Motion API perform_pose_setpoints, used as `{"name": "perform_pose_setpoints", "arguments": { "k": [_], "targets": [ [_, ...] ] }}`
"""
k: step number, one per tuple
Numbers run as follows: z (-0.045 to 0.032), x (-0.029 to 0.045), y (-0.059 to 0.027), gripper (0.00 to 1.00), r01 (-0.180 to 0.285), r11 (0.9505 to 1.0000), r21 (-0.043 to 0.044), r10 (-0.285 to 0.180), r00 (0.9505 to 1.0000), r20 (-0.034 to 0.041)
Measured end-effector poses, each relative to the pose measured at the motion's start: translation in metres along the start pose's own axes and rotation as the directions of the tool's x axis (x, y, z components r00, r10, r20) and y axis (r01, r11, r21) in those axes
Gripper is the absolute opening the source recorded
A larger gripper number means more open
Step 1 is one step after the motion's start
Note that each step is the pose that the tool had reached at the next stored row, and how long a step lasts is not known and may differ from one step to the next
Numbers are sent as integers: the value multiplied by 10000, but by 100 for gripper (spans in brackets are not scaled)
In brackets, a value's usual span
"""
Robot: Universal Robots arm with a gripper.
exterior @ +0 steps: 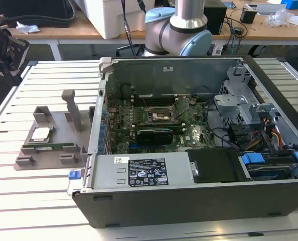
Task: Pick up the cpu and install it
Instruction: 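Pick up the cpu and move it towards the insertion slot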
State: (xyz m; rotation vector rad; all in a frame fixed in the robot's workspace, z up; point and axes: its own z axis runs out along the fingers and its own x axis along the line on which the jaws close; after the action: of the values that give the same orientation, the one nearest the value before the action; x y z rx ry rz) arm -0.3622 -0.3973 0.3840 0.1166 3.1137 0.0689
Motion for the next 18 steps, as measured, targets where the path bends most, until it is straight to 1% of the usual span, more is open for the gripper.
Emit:
{"name": "perform_pose_setpoints", "arguments": {
  "k": [1,2,3,8,9,10,18],
  "targets": [
    [0,0,0,11,0,10000,0,0,10000,1],
    [0,0,0,23,0,10000,0,0,10000,0],
    [0,0,0,23,0,10000,0,0,10000,0],
    [1,0,0,54,0,10000,0,0,10000,0],
    [1,0,0,54,0,10000,0,0,10000,0],
    [1,0,0,60,0,10000,0,0,10000,0],
    [5,0,0,60,0,10000,1,0,10000,0]
  ]
}}
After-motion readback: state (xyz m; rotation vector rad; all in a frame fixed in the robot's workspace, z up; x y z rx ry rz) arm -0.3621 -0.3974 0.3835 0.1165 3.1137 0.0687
